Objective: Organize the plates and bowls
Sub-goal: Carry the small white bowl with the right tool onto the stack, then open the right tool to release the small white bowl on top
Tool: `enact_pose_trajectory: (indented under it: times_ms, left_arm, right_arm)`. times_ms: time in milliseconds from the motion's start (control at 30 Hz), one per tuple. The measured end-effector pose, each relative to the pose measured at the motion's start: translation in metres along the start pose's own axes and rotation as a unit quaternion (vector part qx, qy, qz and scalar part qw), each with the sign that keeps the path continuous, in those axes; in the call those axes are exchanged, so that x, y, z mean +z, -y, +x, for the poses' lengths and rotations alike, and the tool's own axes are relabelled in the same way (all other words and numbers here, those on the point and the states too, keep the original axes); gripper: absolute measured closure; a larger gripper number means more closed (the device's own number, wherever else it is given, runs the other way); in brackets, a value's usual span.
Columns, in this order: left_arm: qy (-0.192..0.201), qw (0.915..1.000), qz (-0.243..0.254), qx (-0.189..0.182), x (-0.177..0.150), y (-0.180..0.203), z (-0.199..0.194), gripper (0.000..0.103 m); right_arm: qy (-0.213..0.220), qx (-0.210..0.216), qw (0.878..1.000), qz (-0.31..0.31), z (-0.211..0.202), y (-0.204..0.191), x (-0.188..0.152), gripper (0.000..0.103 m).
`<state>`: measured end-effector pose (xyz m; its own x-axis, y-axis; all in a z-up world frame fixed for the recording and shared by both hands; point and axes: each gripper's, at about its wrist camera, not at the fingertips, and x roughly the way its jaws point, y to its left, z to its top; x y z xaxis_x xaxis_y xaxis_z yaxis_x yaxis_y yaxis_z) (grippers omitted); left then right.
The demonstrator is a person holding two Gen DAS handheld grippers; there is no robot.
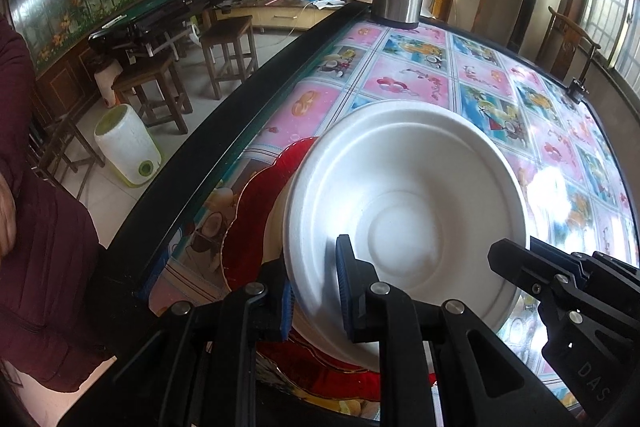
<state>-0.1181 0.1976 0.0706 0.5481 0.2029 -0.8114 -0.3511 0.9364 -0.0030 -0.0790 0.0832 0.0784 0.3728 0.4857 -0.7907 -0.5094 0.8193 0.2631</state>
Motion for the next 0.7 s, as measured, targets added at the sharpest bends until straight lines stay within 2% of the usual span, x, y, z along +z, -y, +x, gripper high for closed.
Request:
enact_pose_trajectory:
  times_ms: [500,633,700]
  left_arm:
    - [0.006,0.9999,0.012,0.002,-0.0051,0.0034,0.0029,0.082]
    - [0.01,0.9999,0.012,-0.003,-0.0045,0.0037,0.0021,0.075]
    - [0.015,0.9998,0.014,-0.009,-0.0047,0.0051,0.0002,0.067]
  right_arm:
    - [-0.001,0.003,1.0,0.009,0.0003,0.0072,-0.003,0.086]
    - [0.003,0.001,1.0,0.008,-0.002,0.007,-0.0025,0.086]
    - [0.006,0.0,1.0,0.01,-0.0036,0.008,-0.0022,0.08]
